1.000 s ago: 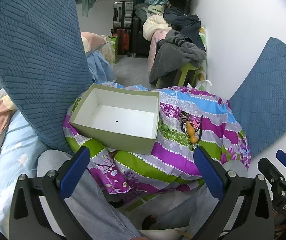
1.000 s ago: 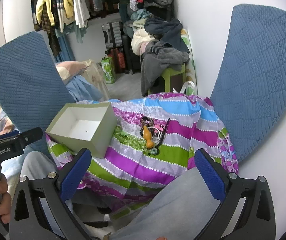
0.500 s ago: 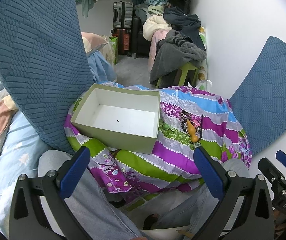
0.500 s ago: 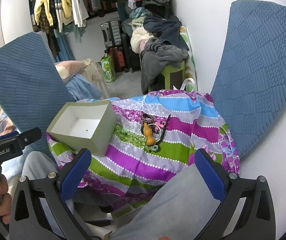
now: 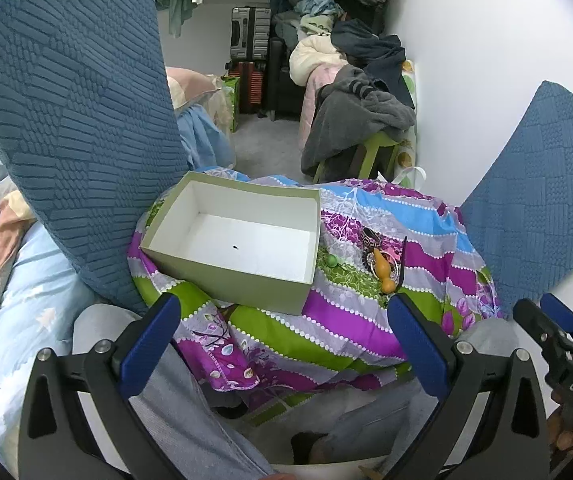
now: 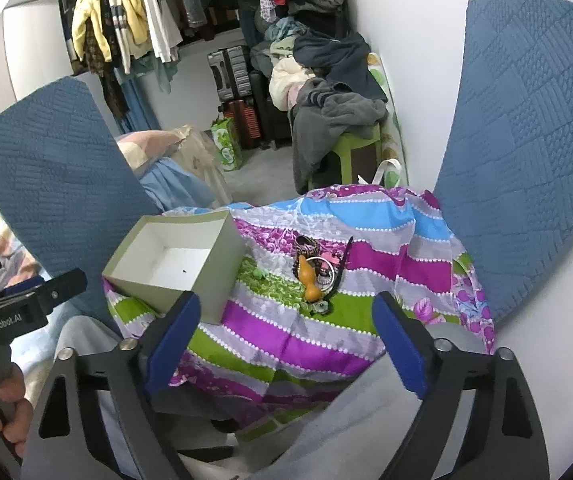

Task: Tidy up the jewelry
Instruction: 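Lower both tools toward the jewelry pile beside the white box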

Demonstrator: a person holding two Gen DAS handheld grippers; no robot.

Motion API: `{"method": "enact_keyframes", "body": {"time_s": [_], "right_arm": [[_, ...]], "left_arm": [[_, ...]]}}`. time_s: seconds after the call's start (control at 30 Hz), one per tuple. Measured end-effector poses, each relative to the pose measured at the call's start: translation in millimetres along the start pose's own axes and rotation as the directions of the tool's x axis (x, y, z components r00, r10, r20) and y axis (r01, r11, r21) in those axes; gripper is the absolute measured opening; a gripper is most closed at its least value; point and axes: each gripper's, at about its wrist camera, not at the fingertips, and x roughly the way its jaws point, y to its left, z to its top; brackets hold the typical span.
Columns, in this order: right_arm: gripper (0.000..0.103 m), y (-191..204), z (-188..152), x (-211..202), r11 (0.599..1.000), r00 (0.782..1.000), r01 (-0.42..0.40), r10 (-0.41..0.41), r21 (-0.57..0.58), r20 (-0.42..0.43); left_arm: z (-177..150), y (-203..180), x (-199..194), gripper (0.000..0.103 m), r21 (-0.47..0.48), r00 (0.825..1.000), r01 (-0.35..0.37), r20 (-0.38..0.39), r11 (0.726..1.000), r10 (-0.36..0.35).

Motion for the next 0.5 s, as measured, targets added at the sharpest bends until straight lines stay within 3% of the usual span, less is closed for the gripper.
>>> {"method": "enact_keyframes", "body": {"time_s": [0.13,0.33,0.5], "right_arm": [[0.073,-7,7,4,1.000,1.000,-0.009,0.009,0.006,0.017],[0.072,-17,11,15,1.000,0.999,-0.023,0.023,0.008,0.030],[0.052,-29,13,32,0.999,0.999,-0.035,0.034,0.016,0.035]], "left_arm": [[4,0,0,0.102,0.000,1.000,0.007,0.002,1.000,-0.007],[9,-9,11,0.102,0.004,1.000,0.021,0.010,1.000,-0.021],[10,-22,24,0.102,0.049,0.998,0.034,0.055,0.998,-0.036]]}}
